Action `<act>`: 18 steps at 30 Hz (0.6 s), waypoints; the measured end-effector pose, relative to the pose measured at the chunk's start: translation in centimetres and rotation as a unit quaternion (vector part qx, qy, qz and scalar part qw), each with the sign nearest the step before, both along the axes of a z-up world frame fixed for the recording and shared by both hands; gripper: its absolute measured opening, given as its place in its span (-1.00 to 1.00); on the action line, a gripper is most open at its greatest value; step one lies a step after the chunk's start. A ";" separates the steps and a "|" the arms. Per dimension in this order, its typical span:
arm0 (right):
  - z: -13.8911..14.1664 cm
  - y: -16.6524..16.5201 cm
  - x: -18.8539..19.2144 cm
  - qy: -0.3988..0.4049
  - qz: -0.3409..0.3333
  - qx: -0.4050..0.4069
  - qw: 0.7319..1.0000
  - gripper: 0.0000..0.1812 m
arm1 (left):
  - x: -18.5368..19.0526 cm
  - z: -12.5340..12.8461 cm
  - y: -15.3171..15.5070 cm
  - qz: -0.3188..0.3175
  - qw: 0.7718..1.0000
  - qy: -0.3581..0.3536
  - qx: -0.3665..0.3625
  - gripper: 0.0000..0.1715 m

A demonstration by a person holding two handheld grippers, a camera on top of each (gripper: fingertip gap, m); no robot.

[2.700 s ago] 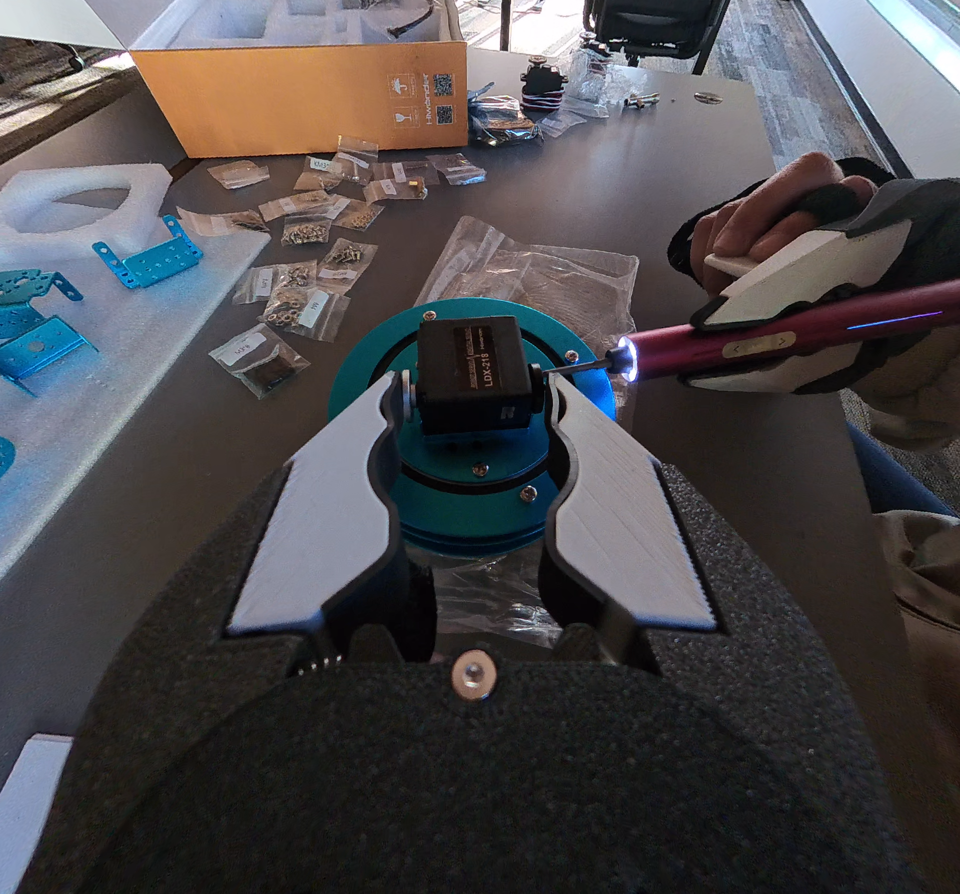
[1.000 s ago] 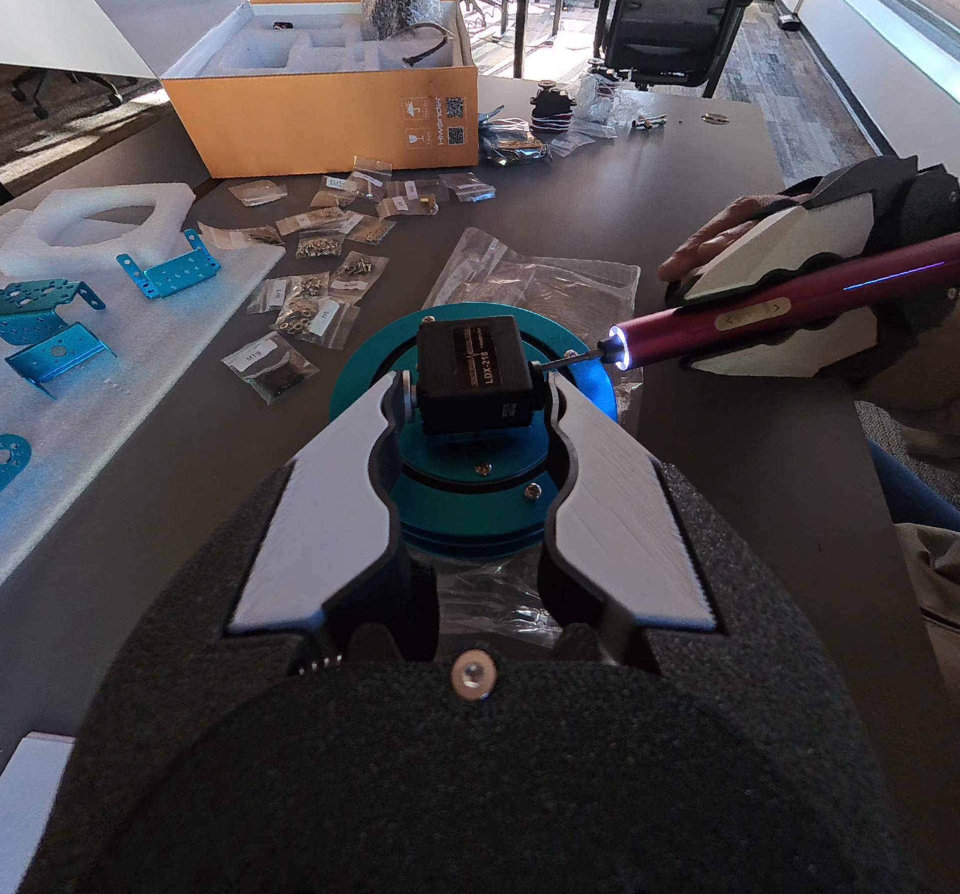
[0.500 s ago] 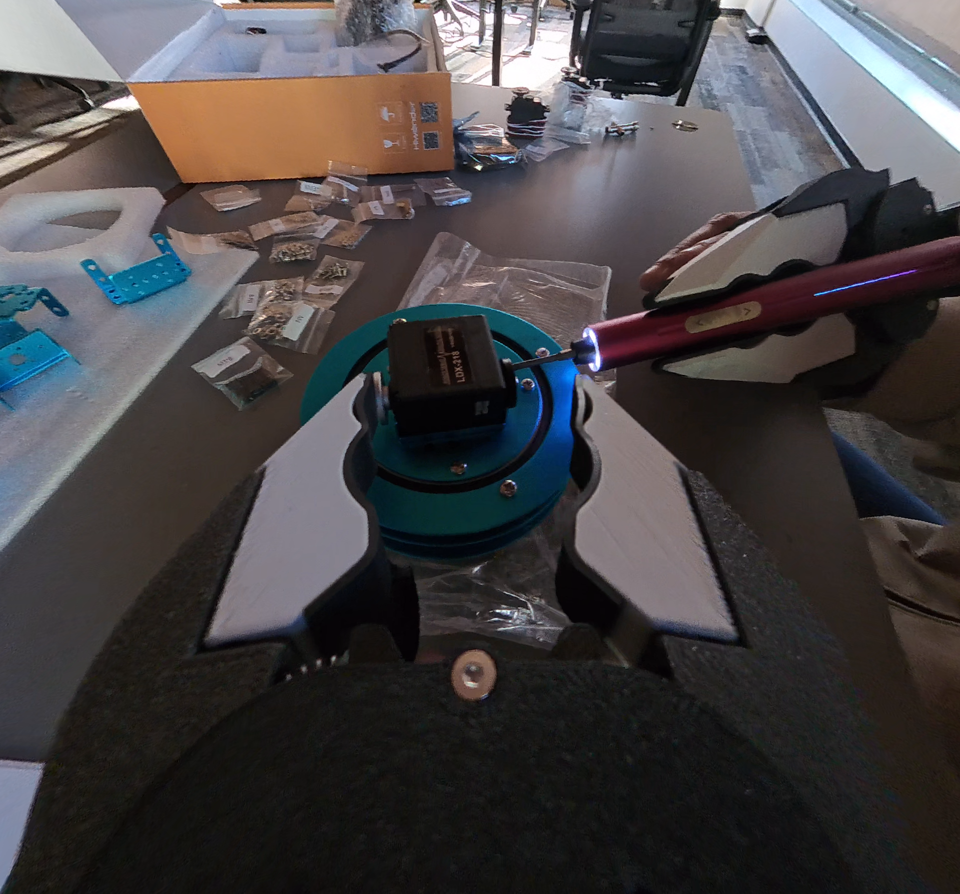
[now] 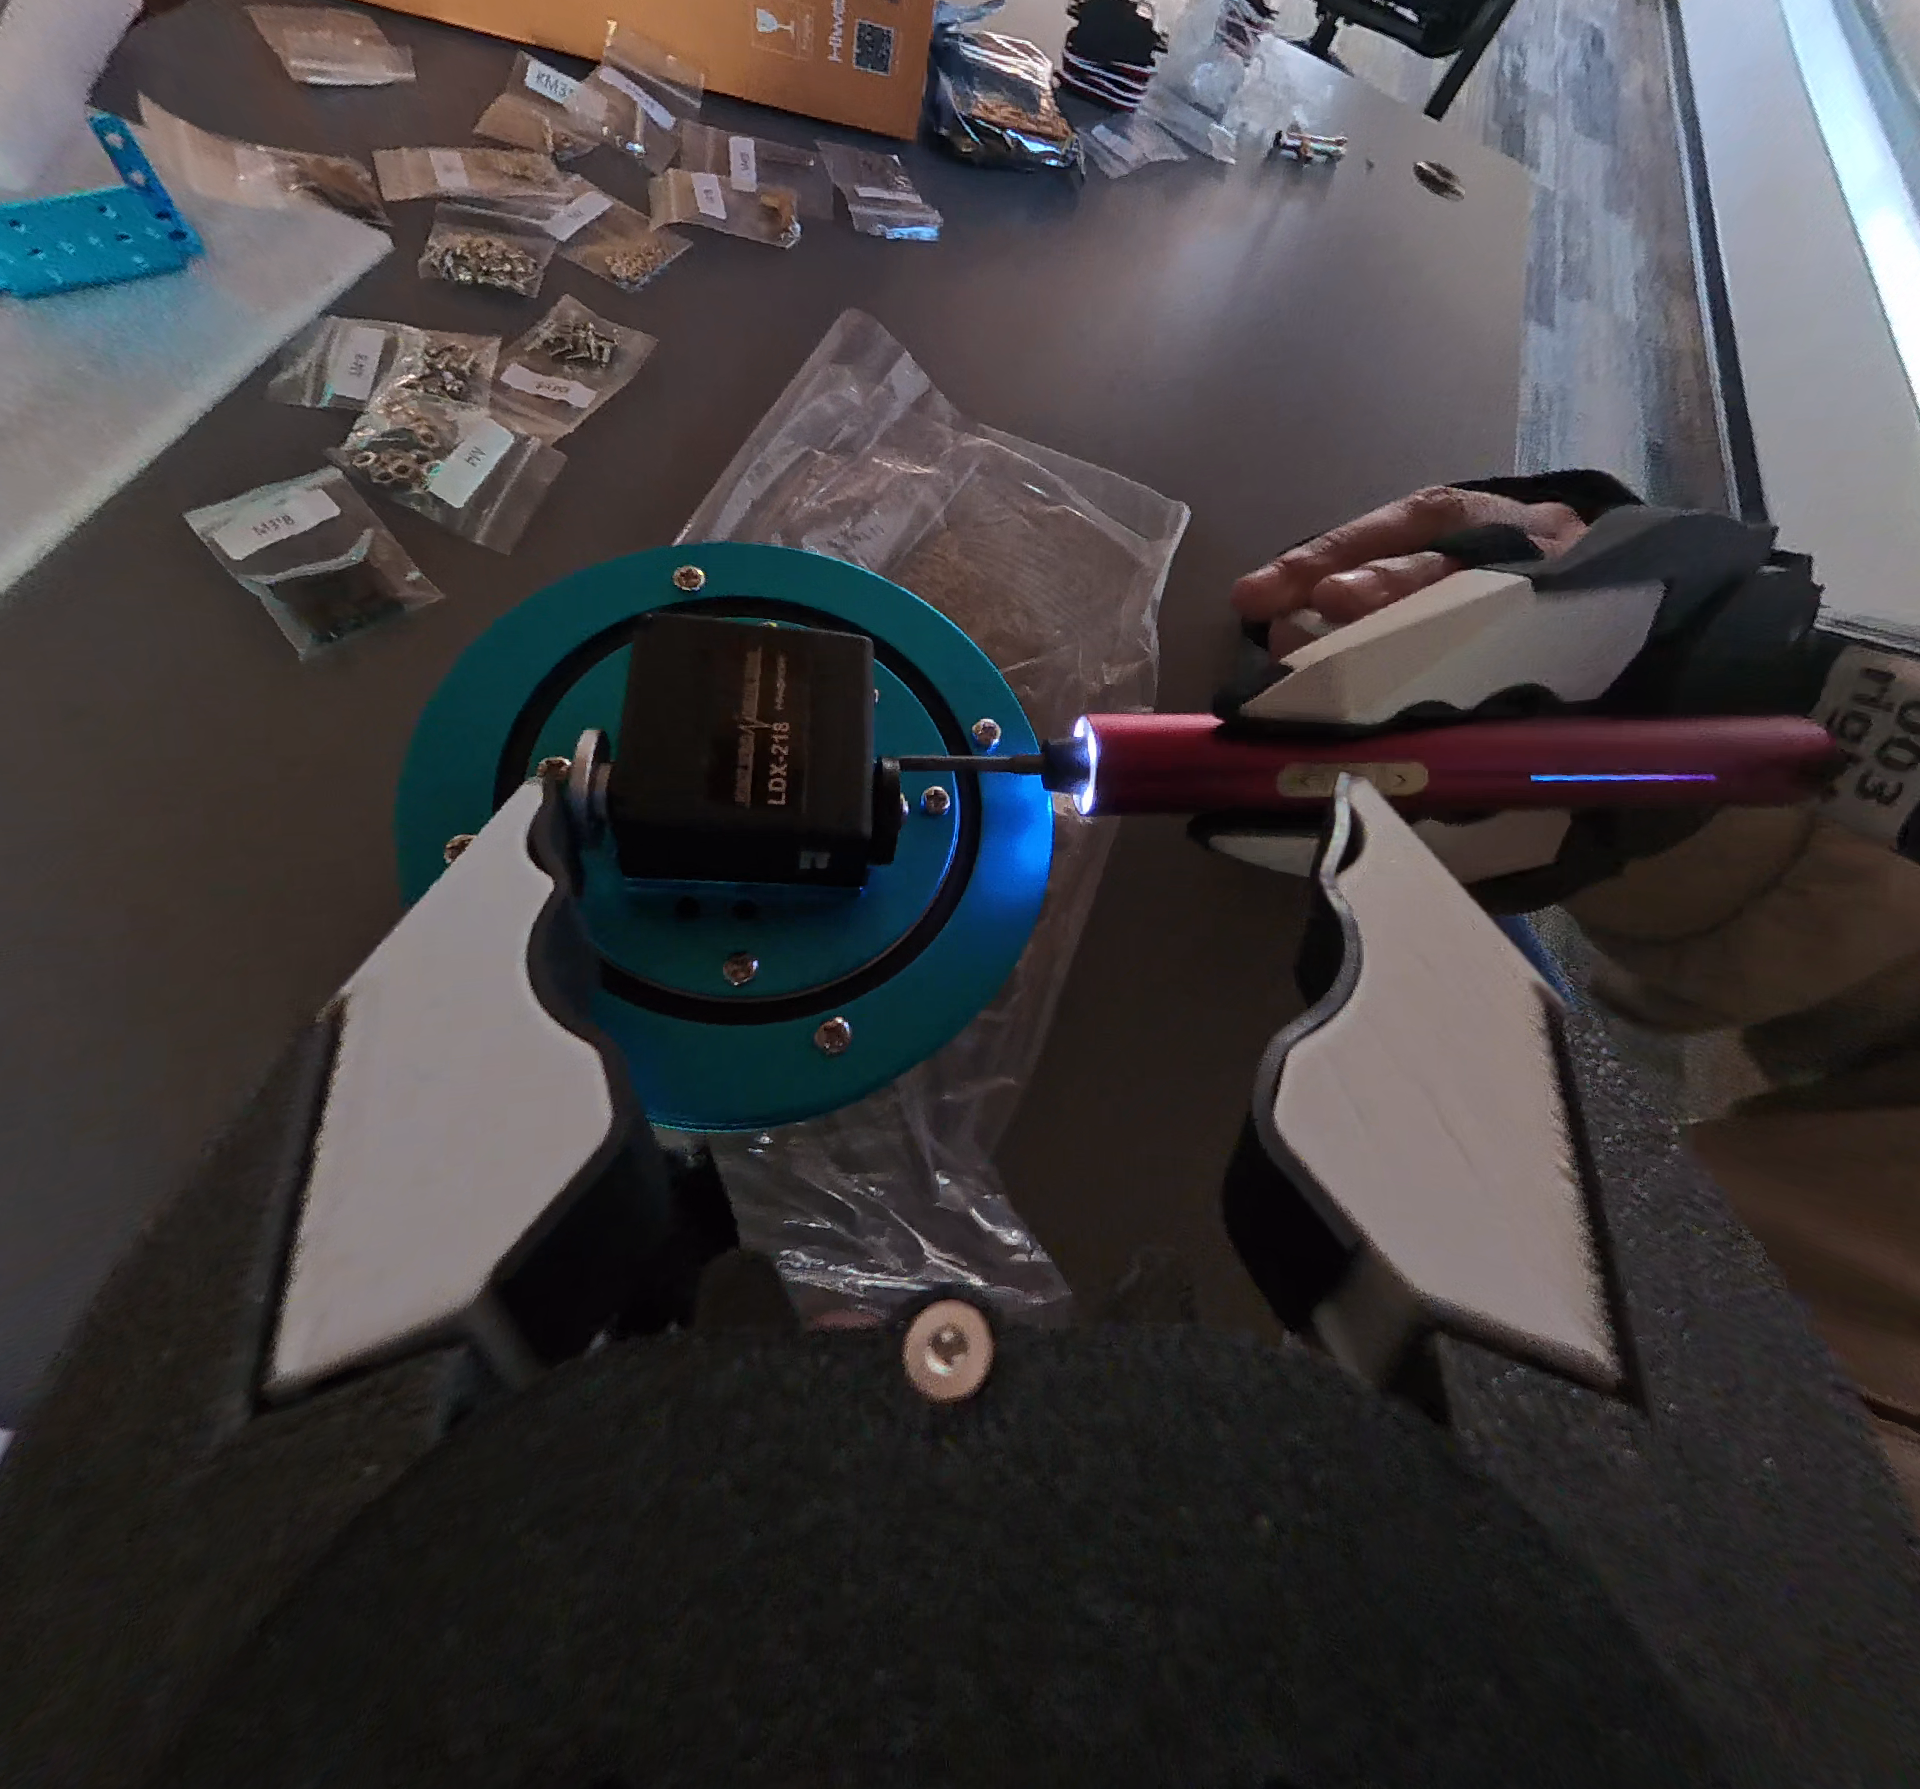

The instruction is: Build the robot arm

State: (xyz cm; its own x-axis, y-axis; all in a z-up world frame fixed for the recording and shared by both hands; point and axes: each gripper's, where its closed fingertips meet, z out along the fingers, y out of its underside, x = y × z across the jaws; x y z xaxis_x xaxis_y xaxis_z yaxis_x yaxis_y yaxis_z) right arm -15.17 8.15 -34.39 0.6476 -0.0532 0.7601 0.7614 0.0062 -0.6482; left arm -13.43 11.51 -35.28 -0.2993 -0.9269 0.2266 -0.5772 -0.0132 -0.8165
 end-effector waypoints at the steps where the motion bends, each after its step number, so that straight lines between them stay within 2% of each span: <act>1: 0.0 0.0 0.0 0.001 0.000 0.000 1.000 -0.78 | 0.1 -0.1 0.0 0.003 1.000 0.000 0.011 0.60; 4: 0.0 0.0 0.1 0.011 0.002 0.000 1.000 -0.78 | 0.3 -0.5 0.1 0.011 0.999 0.000 0.034 0.60; 11: 0.0 0.0 0.1 0.003 0.002 0.001 1.000 -0.78 | 0.4 -0.1 0.1 0.021 1.000 -0.006 0.011 0.60; 18: -0.1 0.0 0.1 0.005 0.001 0.000 1.000 -0.78 | 0.5 -0.2 0.2 0.016 0.999 -0.021 0.020 0.57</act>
